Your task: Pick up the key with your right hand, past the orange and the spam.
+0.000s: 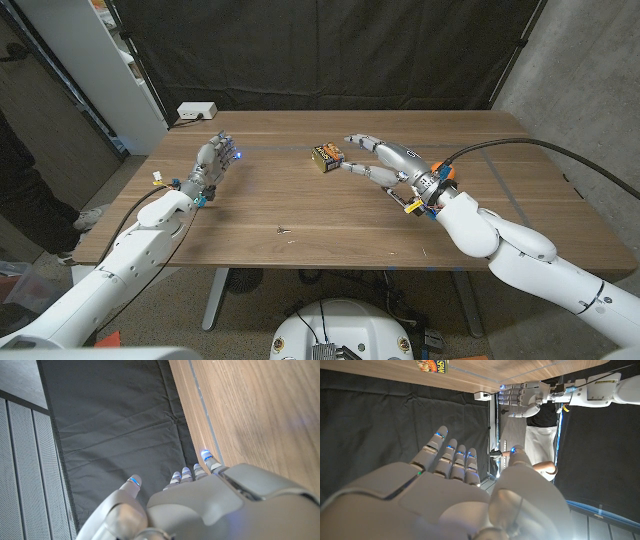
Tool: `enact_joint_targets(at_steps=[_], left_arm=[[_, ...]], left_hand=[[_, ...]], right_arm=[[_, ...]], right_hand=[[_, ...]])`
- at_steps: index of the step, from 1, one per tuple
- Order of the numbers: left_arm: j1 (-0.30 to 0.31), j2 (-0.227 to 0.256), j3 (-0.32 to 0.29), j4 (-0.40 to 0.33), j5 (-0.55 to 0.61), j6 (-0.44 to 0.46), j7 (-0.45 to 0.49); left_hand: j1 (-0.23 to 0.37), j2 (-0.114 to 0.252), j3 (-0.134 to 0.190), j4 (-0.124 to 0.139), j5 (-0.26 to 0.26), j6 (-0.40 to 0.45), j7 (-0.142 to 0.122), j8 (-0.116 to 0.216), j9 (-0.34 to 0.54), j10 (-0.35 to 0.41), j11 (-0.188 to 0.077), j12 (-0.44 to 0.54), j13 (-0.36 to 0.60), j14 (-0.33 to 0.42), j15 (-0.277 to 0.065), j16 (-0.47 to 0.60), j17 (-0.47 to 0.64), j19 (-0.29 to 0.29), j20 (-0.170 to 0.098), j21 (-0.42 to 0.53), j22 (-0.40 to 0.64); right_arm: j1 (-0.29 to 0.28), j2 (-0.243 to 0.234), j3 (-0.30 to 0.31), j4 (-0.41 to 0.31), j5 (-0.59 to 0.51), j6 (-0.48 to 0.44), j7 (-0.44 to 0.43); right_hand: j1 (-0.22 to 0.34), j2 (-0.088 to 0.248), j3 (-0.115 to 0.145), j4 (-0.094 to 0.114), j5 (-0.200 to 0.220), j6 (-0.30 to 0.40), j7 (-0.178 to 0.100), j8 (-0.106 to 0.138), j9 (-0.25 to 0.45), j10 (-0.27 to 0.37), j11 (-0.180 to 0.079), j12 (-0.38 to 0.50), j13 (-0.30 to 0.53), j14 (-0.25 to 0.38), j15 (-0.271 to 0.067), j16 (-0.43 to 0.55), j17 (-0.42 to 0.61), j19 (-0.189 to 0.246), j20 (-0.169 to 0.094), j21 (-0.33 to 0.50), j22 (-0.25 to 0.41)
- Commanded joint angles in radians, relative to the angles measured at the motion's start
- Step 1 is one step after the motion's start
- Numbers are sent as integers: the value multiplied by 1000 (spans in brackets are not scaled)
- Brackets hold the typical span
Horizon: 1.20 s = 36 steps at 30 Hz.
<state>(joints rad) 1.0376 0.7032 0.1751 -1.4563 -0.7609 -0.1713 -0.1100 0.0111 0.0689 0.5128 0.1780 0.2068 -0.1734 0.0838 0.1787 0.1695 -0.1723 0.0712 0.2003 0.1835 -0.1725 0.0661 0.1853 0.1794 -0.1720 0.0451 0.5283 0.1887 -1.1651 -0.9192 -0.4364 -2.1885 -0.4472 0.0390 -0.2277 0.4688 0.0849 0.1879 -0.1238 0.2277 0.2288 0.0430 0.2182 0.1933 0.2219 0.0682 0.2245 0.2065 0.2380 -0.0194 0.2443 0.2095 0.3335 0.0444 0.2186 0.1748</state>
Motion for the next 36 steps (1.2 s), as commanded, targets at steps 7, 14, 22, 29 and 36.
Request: enact_joint_targets(at_steps=[7,14,22,29,36], left_arm=[[-9,-5,5,12,2,1,-2],[-11,-7,6,17,3,1,-3],[-18,-10,9,25,3,0,-9],[-24,-14,12,36,3,-1,-14],[-28,-17,12,45,2,-5,-20]], left_hand=[[-3,88,-7,1,3,-85,-8,6,5,-116,0,3,4,-131,9,4,1,-108,7,-4,1],[-3,88,-7,1,3,-84,-7,6,5,-115,1,3,4,-130,9,4,1,-108,8,-5,1],[-3,88,-8,1,3,-84,-7,6,5,-115,1,3,4,-130,9,4,1,-108,7,-6,1],[-3,88,-9,1,4,-83,-8,5,5,-115,0,3,4,-131,8,4,1,-108,7,-7,1],[-4,88,-9,1,4,-83,-8,5,5,-117,1,2,4,-131,8,3,1,-108,8,-8,1]], right_arm=[[4,11,-32,-20,-75,-20,11],[7,21,-47,-28,-109,-36,18],[12,23,-62,-40,-144,-49,38],[5,34,-79,-57,-193,-86,49],[-3,57,-108,-67,-265,-125,43]], right_hand=[[-19,13,3,8,-5,42,-7,12,6,44,0,25,16,70,-8,40,33,37,2,11,8],[-4,19,7,-4,0,82,-8,22,10,95,-2,59,35,123,-22,84,77,79,3,24,13],[5,18,9,-11,2,93,-8,24,13,98,-4,65,41,115,-21,91,94,84,1,25,14],[40,22,22,-29,8,118,-12,33,16,104,-11,74,48,119,-24,102,111,93,3,26,15],[65,20,26,-36,12,161,-21,50,22,115,-15,86,58,145,-33,129,140,100,2,27,16]])
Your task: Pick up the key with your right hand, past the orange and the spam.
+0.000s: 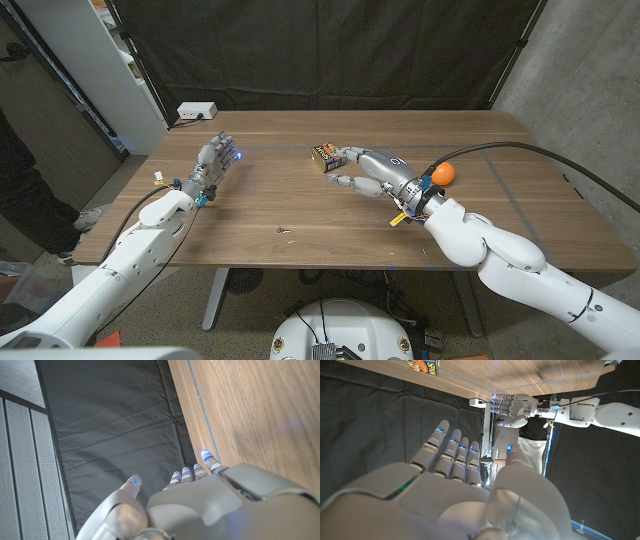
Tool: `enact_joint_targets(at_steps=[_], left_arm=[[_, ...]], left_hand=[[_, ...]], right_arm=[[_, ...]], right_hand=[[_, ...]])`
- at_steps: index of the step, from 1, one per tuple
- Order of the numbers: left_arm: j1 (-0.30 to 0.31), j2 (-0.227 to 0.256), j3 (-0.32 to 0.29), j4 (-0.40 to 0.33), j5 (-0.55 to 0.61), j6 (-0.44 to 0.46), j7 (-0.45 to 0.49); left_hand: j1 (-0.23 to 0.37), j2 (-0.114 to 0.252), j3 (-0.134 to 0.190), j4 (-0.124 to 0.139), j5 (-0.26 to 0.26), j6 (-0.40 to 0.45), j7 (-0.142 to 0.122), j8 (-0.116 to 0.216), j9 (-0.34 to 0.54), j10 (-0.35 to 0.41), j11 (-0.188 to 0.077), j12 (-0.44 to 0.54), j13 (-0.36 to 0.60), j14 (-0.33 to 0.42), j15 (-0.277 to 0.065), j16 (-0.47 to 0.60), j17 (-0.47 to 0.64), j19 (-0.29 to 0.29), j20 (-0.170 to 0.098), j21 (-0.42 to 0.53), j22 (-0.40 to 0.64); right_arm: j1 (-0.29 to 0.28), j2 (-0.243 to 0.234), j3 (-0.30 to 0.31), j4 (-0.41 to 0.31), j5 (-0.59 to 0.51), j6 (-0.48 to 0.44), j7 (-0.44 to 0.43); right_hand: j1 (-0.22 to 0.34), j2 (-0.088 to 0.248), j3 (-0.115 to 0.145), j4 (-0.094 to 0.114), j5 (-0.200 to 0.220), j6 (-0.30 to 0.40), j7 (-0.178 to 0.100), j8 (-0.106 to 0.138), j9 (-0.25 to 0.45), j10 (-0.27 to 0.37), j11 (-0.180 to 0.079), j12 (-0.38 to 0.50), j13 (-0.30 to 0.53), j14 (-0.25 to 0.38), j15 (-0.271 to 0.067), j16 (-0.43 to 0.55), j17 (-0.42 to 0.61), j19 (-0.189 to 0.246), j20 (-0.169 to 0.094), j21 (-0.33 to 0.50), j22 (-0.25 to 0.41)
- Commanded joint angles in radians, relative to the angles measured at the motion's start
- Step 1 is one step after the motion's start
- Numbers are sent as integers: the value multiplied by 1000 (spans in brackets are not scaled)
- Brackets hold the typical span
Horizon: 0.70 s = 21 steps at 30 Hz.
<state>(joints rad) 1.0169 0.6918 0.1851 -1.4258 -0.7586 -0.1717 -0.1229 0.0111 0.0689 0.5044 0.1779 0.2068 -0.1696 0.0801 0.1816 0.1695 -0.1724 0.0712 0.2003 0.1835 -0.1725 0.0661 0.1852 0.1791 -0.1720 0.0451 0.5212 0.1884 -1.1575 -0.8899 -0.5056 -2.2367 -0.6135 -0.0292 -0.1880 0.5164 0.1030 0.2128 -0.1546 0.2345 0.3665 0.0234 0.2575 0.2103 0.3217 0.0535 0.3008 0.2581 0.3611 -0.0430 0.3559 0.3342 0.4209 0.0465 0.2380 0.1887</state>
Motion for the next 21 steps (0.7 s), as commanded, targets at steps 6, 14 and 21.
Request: enact_joint_targets(at_steps=[6,14,21], left_arm=[[-11,-7,1,23,-1,-6,-12],[-16,-10,0,32,-2,-9,-15],[-21,-13,1,43,-1,-10,-18]], left_hand=[[-4,88,-2,2,4,-87,-4,2,5,-118,-1,2,4,-131,9,4,1,-109,9,-2,2],[-4,88,-3,2,4,-87,-3,2,5,-119,1,2,4,-132,8,3,1,-109,9,-3,2],[-4,88,-4,2,4,-87,-4,1,5,-118,3,2,4,-132,9,4,1,-109,9,-3,3]], right_arm=[[-13,54,-63,-19,-159,-91,-3],[-5,68,-80,-12,-187,-95,3],[-2,82,-97,-12,-225,-111,13]], right_hand=[[-1,-26,-21,6,6,52,1,22,10,37,-1,24,16,43,-20,42,43,29,-2,13,4],[15,-33,-24,0,17,67,-7,28,14,49,-12,35,26,63,-31,70,72,48,-1,18,5],[67,-32,-9,-19,30,66,-13,28,17,49,-16,39,33,64,-34,85,91,52,-1,19,6]])
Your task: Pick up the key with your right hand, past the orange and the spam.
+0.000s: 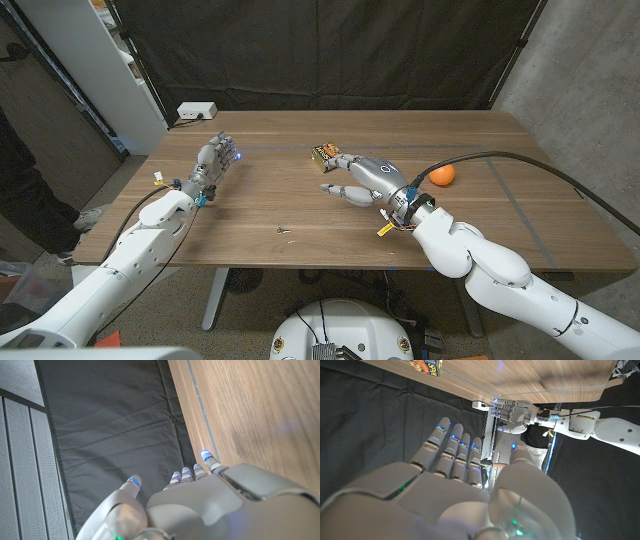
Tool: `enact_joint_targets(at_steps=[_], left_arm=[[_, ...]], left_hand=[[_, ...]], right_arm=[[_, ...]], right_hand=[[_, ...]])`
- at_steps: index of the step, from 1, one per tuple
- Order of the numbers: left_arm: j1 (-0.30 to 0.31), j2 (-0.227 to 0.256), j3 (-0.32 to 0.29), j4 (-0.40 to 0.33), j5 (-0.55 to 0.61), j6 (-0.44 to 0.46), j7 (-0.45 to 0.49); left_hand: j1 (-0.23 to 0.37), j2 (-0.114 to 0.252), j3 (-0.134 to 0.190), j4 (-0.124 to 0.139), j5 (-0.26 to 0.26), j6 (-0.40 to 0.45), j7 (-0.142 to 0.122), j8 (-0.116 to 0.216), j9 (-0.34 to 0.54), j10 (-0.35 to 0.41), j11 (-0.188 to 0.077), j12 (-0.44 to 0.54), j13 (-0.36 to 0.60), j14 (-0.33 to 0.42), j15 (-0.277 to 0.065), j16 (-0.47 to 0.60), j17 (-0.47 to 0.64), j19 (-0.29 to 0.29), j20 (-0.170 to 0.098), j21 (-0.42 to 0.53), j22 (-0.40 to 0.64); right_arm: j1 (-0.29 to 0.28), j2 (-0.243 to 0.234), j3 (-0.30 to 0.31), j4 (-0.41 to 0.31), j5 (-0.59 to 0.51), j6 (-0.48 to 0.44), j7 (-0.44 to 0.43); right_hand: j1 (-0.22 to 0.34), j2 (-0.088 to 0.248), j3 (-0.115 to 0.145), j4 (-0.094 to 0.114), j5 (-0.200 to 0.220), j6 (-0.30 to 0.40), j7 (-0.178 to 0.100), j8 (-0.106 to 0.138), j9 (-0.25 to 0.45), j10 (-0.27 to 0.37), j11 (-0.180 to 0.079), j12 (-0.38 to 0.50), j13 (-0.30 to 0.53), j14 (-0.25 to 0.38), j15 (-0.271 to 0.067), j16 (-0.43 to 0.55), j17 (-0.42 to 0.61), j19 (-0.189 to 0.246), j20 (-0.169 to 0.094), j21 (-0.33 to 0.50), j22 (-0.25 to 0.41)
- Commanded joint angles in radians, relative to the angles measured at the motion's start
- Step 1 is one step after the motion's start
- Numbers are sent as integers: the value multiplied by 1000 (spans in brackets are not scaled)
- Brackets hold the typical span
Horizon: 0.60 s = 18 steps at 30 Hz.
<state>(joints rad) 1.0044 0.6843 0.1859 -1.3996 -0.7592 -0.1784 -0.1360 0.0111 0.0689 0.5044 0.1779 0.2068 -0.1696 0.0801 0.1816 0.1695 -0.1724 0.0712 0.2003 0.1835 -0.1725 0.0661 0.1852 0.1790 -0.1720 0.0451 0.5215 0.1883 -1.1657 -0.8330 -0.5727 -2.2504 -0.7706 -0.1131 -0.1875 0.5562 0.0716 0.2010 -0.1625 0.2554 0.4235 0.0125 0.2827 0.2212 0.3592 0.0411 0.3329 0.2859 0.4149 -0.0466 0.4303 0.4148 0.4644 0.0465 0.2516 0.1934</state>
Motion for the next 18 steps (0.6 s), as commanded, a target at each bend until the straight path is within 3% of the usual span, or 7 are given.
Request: enact_joint_targets(at_steps=[1,6,11,18], left_arm=[[-9,-6,0,18,-1,-3,-6],[-16,-10,3,31,-1,-5,-13],[-27,-14,6,44,1,-6,-19],[-41,-22,10,65,3,-9,-30]], left_hand=[[-4,88,-4,2,4,-87,-4,1,5,-118,3,2,4,-132,8,4,2,-109,9,-4,3],[-4,89,-4,2,4,-87,-3,1,5,-118,2,2,4,-132,8,4,2,-108,9,-4,3],[-5,89,-5,2,5,-87,-3,1,5,-119,1,2,4,-132,9,4,2,-108,8,-5,3],[-5,89,-6,3,5,-87,-3,1,5,-119,1,2,4,-133,9,3,2,-109,8,-5,3]], right_arm=[[5,29,-32,0,-75,-34,13],[6,40,-49,0,-109,-45,21],[5,51,-67,-3,-142,-60,42],[23,59,-86,4,-158,-56,84]], right_hand=[[32,-2,3,-11,11,13,-3,5,7,14,-6,8,6,11,-33,13,13,8,-1,5,2],[22,-17,-13,6,16,44,0,18,12,35,0,23,17,27,-33,41,43,14,-2,6,3],[24,-19,-17,9,20,32,-3,13,13,28,-3,24,23,26,-34,52,58,13,-3,5,4],[79,-13,-8,-3,40,-9,-13,-11,15,-26,-7,14,42,-48,-22,63,107,-8,-2,-4,6]])
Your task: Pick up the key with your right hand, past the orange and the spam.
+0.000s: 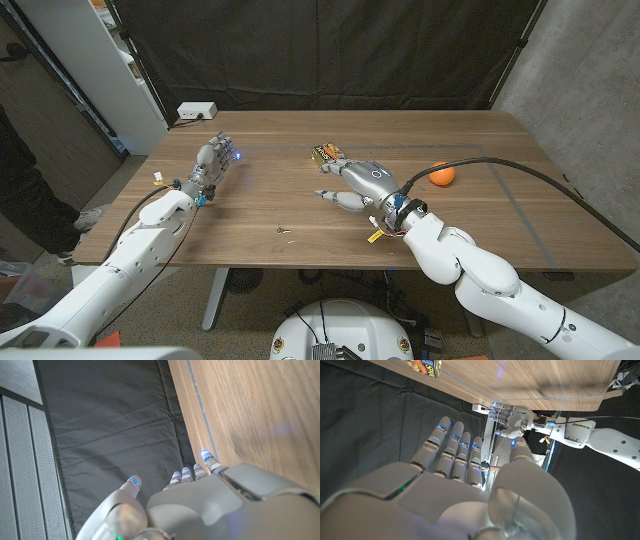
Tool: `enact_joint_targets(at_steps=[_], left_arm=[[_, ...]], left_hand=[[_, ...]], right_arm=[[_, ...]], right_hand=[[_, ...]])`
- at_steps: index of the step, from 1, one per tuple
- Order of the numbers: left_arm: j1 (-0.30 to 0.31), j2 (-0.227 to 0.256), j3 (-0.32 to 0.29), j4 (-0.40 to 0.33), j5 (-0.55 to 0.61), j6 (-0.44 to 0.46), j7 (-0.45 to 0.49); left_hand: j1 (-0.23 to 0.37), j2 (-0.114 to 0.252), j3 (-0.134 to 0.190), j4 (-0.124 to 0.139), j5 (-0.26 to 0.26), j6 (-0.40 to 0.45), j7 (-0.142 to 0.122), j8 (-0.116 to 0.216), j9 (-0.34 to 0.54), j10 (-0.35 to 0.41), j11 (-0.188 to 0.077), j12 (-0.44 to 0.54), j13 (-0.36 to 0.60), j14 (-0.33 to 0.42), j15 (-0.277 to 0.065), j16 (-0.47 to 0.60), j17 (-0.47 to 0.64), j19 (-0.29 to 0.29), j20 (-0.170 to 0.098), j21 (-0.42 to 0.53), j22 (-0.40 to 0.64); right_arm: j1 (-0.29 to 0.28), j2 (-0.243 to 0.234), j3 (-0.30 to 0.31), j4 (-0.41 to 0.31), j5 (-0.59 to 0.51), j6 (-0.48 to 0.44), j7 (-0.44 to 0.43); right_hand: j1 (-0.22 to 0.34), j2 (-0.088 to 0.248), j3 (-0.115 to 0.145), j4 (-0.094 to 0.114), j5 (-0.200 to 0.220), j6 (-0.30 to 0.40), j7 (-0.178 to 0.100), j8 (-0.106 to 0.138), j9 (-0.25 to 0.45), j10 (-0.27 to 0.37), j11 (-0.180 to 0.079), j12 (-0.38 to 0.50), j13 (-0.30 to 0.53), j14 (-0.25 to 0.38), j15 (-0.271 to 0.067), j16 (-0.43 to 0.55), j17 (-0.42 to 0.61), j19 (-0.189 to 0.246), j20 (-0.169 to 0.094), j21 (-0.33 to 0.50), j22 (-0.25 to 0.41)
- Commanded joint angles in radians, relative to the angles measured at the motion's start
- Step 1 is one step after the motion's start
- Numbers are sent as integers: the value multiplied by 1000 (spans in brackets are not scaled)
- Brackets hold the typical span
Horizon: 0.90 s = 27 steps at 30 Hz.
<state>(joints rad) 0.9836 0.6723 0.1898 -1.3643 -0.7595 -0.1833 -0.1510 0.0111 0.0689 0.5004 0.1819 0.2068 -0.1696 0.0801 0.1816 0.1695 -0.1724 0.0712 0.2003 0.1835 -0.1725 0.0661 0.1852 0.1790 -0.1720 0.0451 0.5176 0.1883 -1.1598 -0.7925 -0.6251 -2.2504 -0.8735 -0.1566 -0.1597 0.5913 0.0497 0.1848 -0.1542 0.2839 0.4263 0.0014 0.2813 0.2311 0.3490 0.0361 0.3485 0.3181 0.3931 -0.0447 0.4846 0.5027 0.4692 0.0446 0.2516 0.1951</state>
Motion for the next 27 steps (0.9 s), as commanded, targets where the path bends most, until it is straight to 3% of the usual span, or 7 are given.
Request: enact_joint_targets(at_steps=[1,11,17,27], left_arm=[[-22,-10,7,32,3,-4,-16],[-39,-18,9,58,5,-6,-27],[-55,-23,13,78,7,-6,-37],[-76,-31,17,103,11,-8,-49]], left_hand=[[-5,89,-2,-1,5,-86,-3,1,5,-119,1,2,4,-133,9,3,2,-108,9,-1,4],[-5,89,-3,-1,5,-86,-2,1,5,-120,0,2,4,-133,9,4,2,-109,9,-3,4],[-6,90,-4,-1,5,-86,-3,1,5,-119,2,2,4,-133,9,4,2,-110,10,-4,4],[-6,90,-5,0,5,-85,-3,2,5,-118,2,3,4,-133,10,4,2,-108,10,-4,4]], right_arm=[[21,19,-37,4,-60,-12,66],[46,40,-63,21,-98,-7,103],[60,51,-78,31,-134,-9,122],[84,69,-99,55,-170,6,135]], right_hand=[[52,13,12,-13,14,-12,-2,-10,6,-18,-2,-2,11,-32,-21,10,22,-15,0,-5,4],[102,21,26,-19,19,-9,-11,-11,8,-37,-9,-3,21,-56,-17,20,46,-28,-1,-10,5],[172,29,53,-31,28,-5,-23,-11,11,-37,-9,2,29,-58,-26,23,53,-28,-4,-9,5],[255,32,91,-32,37,-12,-36,-15,13,-50,-30,1,39,-57,-35,14,51,-23,-8,-8,4]])
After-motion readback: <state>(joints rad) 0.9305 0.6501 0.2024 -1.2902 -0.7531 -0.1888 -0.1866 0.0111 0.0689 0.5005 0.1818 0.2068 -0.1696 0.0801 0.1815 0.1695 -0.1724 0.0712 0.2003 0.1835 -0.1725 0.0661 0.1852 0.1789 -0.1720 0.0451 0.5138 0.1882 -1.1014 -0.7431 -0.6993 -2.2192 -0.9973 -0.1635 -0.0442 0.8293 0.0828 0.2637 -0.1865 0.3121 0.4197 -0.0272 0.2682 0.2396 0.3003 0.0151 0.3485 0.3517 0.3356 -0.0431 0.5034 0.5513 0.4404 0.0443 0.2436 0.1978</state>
